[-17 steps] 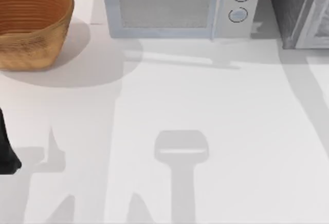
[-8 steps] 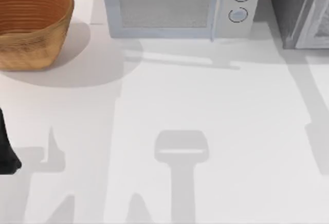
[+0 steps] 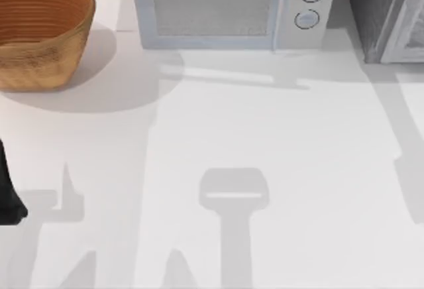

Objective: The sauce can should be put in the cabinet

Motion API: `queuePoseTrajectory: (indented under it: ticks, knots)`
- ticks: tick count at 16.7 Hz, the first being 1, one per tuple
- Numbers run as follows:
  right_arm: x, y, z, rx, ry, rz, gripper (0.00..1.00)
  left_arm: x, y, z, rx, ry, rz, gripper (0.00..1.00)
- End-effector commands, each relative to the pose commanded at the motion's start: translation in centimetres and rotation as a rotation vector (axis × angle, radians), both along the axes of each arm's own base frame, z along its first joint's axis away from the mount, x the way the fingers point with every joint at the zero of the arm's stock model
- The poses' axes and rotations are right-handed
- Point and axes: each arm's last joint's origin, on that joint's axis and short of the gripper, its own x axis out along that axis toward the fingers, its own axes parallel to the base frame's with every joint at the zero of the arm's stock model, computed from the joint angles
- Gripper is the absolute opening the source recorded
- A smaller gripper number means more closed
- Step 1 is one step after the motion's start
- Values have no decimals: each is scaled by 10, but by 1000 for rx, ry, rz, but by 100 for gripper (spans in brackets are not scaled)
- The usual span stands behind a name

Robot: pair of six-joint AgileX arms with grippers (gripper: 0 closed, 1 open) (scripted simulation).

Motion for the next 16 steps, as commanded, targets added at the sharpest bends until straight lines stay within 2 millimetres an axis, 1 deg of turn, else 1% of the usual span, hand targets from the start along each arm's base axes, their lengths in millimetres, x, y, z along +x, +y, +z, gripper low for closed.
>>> queuePoseTrajectory:
  ticks: [10, 11, 16]
  knots:
    - [0, 0, 0, 0, 0, 0, 98, 0, 0, 0, 0, 0, 0, 100]
    - [0, 0, 0, 0, 0, 0, 100, 0, 0, 0, 0, 0, 0, 100]
    - [0, 0, 0, 0, 0, 0, 100, 0, 0, 0, 0, 0, 0, 100]
